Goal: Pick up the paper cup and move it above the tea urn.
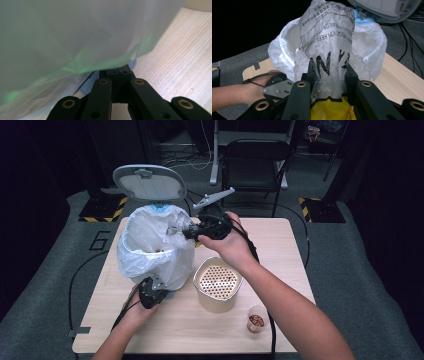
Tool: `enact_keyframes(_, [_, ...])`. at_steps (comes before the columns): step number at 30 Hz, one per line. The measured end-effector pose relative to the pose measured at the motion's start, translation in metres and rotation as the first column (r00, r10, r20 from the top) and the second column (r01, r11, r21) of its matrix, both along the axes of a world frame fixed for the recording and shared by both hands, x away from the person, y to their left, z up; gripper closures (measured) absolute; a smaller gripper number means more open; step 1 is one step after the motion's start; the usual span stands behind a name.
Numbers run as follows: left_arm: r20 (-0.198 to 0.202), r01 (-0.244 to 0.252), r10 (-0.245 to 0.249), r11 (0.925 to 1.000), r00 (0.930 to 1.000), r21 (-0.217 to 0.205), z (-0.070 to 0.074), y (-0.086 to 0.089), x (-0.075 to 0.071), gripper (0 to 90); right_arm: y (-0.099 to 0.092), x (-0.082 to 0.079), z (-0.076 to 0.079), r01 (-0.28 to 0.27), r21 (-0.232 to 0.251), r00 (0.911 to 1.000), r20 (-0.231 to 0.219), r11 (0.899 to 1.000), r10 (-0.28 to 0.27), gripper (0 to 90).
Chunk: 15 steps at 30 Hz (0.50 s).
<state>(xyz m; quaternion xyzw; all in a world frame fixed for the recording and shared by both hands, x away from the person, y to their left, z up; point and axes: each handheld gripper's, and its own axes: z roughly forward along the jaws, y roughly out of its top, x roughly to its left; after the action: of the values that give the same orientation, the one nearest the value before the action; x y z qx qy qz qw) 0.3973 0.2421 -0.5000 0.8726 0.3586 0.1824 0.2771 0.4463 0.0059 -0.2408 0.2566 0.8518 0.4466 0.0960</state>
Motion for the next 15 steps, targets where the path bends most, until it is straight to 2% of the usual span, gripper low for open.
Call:
enact_keyframes(3, [-0.004,0.001,-0.001,1.0000,1.0000,0.006,0.001,0.000,0.000,90.0,0.006,0.002,0.000,-0.005,-0.003,1.0000,0.008,1.000,0.005,74.1])
enact_keyframes(4, [-0.019,0.009,-0.009,0.9999,0.9998,0.007,0.002,0.001,0.000,90.0,0.009,0.003,0.000,-0.006,0.000,0.9999,0.009,1.000,0.006,74.2])
enact_keyframes(5, [0.001,-0.002,0.002,1.0000,1.0000,0.001,0.000,0.000,0.000,90.0,0.015,0.007,-0.001,-0.002,0.013,1.0000,0.007,1.000,0.002,74.1])
enact_keyframes(6, [-0.019,0.009,-0.009,0.9999,0.9998,0.008,0.002,0.001,0.000,90.0,0.015,0.007,-0.001,-0.002,0.013,1.0000,0.007,1.000,0.002,74.1])
enact_keyframes(10, [-0.018,0.010,-0.010,0.9999,0.9998,0.008,0.002,0.001,0.000,90.0,0.026,0.013,-0.002,-0.006,0.008,0.9999,0.013,1.000,0.006,74.1])
enact_keyframes(12, [-0.005,0.014,-0.014,0.9998,0.9999,0.011,0.002,0.001,0.001,90.0,0.035,0.017,-0.004,-0.001,0.007,1.0000,0.001,1.000,0.001,74.1])
enact_keyframes(15, [-0.005,0.009,-0.009,0.9999,0.9999,0.012,0.002,0.001,0.001,90.0,0.042,0.020,-0.006,0.000,0.006,1.0000,-0.002,1.000,0.000,74.1])
